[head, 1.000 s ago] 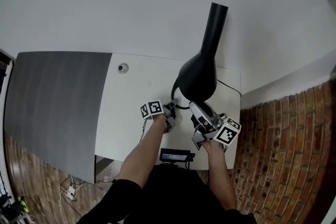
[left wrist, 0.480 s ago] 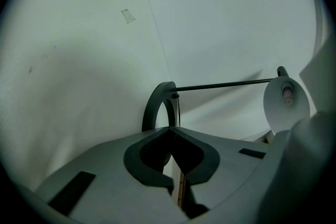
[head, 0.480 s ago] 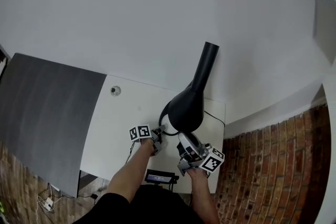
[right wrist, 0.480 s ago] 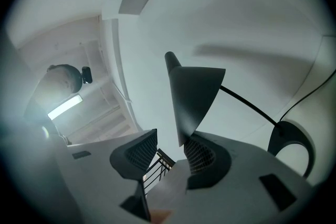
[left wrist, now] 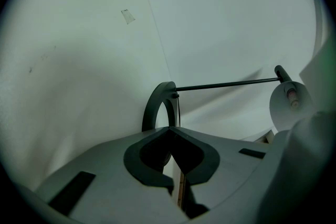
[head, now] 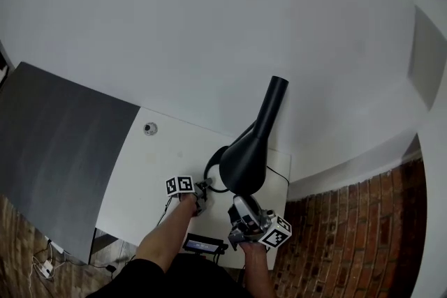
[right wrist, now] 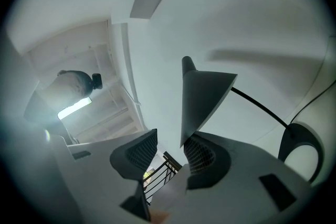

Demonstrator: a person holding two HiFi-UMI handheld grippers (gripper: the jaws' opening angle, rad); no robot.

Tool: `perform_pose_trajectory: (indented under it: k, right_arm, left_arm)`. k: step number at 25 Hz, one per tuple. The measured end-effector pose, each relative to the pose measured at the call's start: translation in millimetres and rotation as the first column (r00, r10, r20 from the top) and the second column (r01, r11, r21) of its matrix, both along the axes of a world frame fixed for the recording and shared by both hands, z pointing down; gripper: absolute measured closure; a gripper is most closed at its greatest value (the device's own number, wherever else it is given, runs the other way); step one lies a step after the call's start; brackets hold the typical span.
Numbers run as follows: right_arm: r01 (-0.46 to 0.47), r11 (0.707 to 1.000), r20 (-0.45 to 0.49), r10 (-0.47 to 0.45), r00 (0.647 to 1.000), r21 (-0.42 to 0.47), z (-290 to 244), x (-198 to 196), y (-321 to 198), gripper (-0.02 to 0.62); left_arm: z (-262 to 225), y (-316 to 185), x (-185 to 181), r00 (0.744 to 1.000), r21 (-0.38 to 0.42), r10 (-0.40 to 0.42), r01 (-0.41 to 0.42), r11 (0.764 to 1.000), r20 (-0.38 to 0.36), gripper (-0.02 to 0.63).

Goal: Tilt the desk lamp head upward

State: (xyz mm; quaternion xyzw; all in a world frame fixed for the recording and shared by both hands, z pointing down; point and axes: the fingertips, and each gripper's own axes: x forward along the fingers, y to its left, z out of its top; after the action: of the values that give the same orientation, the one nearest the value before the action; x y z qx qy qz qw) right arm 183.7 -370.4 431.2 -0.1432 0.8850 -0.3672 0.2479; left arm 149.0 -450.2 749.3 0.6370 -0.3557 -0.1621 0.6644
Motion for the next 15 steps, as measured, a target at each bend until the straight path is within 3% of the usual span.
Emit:
perform_pose_trajectory:
  k: [15]
  right_arm:
    - [-0.001,0.98,0.001,0.001,1.0,0.198,-74.5,-1.9,28.3,0.434]
  left_arm:
    - [0.3,0.7,-0.3,1.0,-0.001,-0.002,0.002,1.0,-0.002,0.594]
